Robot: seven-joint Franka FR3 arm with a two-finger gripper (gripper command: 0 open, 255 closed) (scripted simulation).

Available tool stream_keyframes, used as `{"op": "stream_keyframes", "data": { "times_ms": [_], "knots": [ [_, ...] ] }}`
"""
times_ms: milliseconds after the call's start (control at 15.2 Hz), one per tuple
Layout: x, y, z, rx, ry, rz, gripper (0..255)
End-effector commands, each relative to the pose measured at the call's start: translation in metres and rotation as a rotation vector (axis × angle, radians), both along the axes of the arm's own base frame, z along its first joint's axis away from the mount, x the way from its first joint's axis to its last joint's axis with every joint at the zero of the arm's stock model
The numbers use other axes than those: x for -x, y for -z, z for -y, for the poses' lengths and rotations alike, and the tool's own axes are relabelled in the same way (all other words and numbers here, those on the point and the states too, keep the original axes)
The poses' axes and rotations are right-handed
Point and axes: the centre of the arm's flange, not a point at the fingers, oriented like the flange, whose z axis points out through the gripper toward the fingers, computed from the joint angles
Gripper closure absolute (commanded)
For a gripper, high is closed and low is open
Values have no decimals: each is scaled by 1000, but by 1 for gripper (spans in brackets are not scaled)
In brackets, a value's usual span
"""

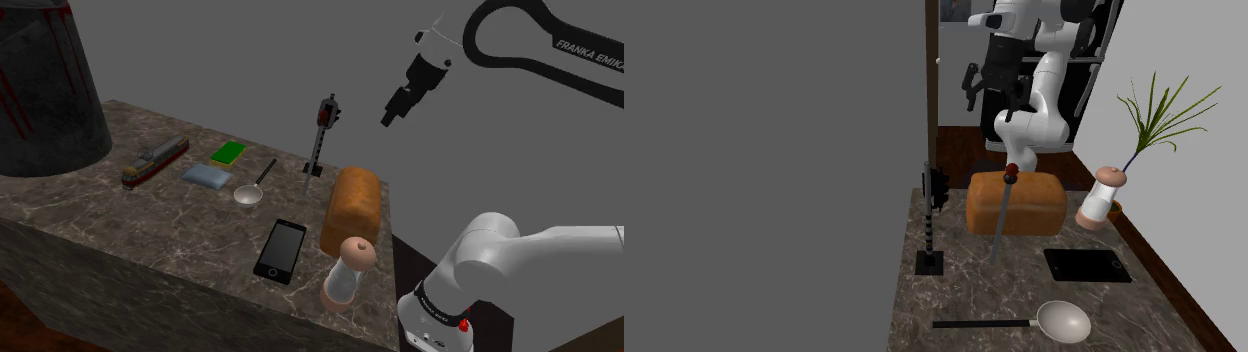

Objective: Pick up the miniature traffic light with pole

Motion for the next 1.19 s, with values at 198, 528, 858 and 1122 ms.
{"op": "stream_keyframes", "data": {
  "times_ms": [198, 528, 858, 1122],
  "knots": [
    [-30, 10, 29, -9, -156, 0, 0],
    [-88, 28, 65, -25, -416, 0, 0],
    [-154, 45, 85, -41, -675, 1, 0],
    [-199, 57, 89, -51, -844, 1, 0]
  ]
}}
